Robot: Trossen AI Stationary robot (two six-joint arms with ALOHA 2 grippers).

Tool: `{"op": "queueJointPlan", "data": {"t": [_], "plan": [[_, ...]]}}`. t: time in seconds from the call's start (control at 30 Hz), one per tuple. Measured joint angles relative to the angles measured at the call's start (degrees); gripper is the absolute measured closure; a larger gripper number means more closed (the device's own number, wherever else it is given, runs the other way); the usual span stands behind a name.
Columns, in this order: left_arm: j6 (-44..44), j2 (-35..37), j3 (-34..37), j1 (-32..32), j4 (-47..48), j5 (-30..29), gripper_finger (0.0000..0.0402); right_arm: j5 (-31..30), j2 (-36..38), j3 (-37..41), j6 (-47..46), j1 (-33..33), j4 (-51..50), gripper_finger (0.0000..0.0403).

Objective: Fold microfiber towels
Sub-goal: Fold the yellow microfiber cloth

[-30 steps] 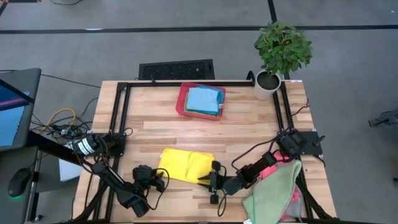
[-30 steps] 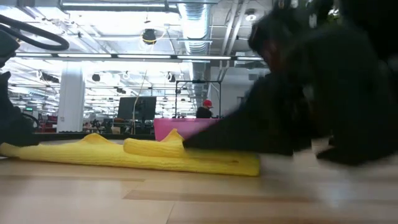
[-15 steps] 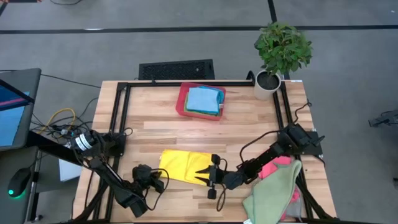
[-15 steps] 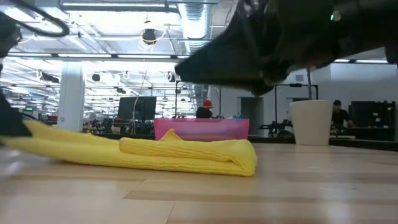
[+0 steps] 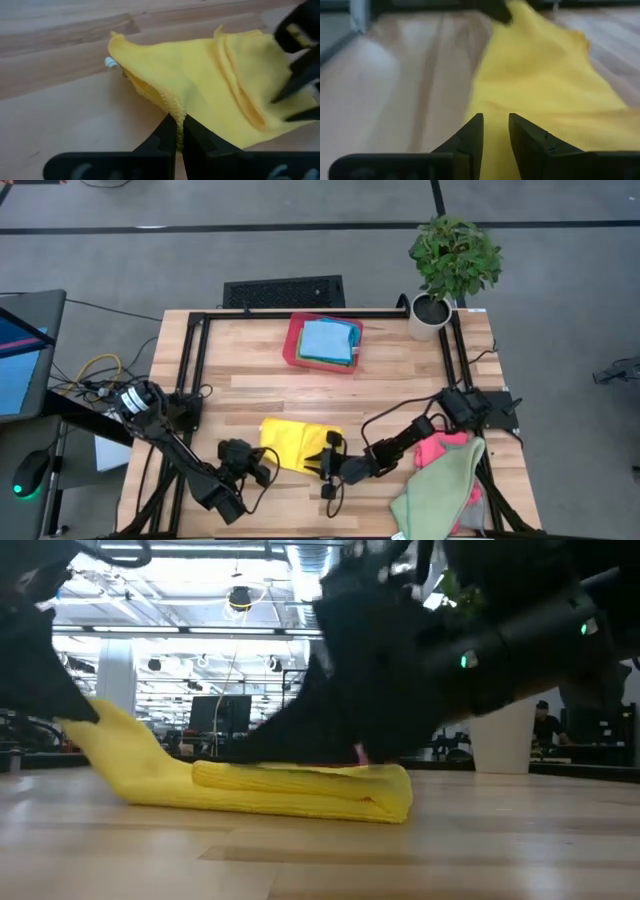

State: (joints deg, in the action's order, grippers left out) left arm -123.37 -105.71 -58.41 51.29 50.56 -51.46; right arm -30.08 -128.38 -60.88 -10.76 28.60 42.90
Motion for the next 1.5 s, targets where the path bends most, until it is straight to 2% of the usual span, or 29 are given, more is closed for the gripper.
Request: {"op": "queueJointPlan", "data": {"t": [0.2, 0.47, 0.63, 0.9, 1.23, 1.5], "plan": [[6.37, 0.00, -4.10, -1.89, 1.75, -1.25, 0.0399, 1.47, -0.75, -0.02, -2.56, -0.64, -0.81, 0.0285], [20.58, 0.01, -9.91, -5.62, -0.36, -2.28, 0.0399, 2.75, -1.29, -0.02, -4.24, -0.64, -1.34, 0.0285], [32.30, 0.04, -12.56, -7.74, -6.88, -2.17, 0.0399, 2.79, -1.29, -0.02, -4.26, -0.64, -1.28, 0.0285], [47.76, -0.06, -12.81, -10.15, -21.60, -0.84, 0.0399, 2.81, -1.29, -0.02, -4.26, -0.64, -1.27, 0.0285], [53.97, -0.33, -10.76, -12.37, -31.44, 5.56, 0.0399, 2.99, -1.29, -0.02, -4.26, -0.64, -1.29, 0.0285], [53.91, -0.33, -10.30, -12.55, -32.18, 7.84, 0.0400, 2.61, -0.34, 0.02, -4.15, -0.31, -3.48, 0.0285]]}}
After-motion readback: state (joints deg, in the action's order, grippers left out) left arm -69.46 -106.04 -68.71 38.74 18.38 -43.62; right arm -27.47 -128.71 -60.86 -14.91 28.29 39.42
